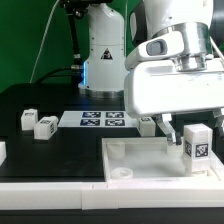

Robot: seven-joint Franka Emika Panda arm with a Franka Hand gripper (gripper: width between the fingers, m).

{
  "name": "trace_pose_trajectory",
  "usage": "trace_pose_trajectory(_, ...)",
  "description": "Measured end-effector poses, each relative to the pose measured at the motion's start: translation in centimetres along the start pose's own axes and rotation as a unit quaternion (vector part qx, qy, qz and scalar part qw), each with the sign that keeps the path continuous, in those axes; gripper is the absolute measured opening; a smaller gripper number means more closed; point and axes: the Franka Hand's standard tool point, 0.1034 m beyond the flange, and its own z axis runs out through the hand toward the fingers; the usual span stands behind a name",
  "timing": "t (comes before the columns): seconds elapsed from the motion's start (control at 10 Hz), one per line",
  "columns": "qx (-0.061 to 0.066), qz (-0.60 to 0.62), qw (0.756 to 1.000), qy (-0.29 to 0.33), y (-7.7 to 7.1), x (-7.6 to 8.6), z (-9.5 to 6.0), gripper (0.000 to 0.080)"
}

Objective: Assemble one leg

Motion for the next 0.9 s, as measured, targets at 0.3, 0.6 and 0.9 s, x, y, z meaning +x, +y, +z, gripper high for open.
trace_pose_trajectory(0.3, 0.000, 0.000, 1.000, 0.000, 0.0, 0.0, 0.0, 0.0647)
trace_pose_trajectory(0.6, 0.002, 0.001, 1.000, -0.014, 0.4, 1.1, -1.6, 0.0649)
trace_pose_trajectory(0.9, 0.008, 0.003, 0.999, -0.049, 0.8, 2.0, -2.5, 0.0649)
